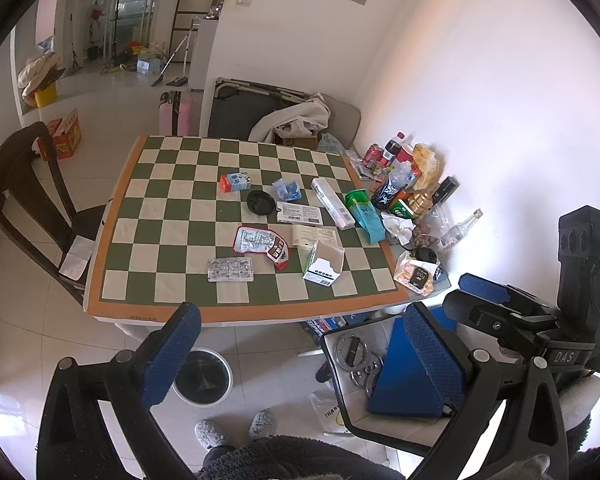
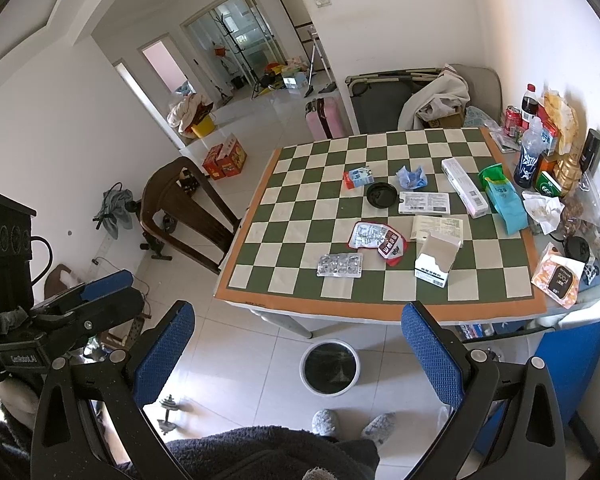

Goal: Collect trash

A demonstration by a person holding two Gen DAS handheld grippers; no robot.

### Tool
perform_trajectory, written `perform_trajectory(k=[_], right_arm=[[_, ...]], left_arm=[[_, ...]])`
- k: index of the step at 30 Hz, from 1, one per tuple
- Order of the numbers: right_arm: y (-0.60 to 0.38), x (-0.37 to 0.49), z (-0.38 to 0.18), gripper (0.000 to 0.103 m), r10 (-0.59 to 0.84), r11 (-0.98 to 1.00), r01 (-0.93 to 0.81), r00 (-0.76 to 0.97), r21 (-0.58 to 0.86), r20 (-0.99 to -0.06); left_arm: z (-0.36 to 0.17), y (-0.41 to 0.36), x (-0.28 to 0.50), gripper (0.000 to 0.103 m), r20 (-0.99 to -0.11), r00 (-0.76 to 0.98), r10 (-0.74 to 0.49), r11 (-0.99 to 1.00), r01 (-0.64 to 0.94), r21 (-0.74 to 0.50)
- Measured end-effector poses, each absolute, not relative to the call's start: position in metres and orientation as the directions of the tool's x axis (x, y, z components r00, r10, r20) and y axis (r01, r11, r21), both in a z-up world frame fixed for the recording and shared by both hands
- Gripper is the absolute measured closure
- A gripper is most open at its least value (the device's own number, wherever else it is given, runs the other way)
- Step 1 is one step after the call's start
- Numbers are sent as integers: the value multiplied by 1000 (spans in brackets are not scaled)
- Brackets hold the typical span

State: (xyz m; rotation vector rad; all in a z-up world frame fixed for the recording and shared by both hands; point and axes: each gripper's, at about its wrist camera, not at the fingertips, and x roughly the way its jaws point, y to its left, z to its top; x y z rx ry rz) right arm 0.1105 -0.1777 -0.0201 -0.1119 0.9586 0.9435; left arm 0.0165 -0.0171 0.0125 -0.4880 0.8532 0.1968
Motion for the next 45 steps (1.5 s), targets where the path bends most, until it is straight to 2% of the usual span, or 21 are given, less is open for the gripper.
perform_trajectory(k=[21, 25, 29, 33, 39, 45], right_arm=[[-176, 114, -22, 0, 635, 618, -723, 228, 308, -738], [-169, 108, -16, 0, 613, 665, -682, 265, 305, -745], [-165, 118, -31, 0, 535, 745, -618, 329, 251, -778], [-164, 153, -77, 0, 424, 845, -485, 356, 223, -833], [-163, 254, -176, 0, 264, 943, -280, 300, 180, -917], [-136, 362, -281, 0, 201, 970, -173, 156, 174, -967]], left_arm=[[13, -13, 17, 0, -766, 642, -22, 877, -355, -323], [4, -8, 36, 0, -791, 595, 142, 889, -427, -162], [-34, 11, 66, 0, -824, 499, 269, 870, -492, -15], [-98, 46, 100, 0, -898, 392, 200, 847, -530, -42], [-199, 90, 151, 0, -978, 190, 88, 782, -621, -50], [-281, 120, 224, 2, -983, 98, -154, 639, -749, -174]])
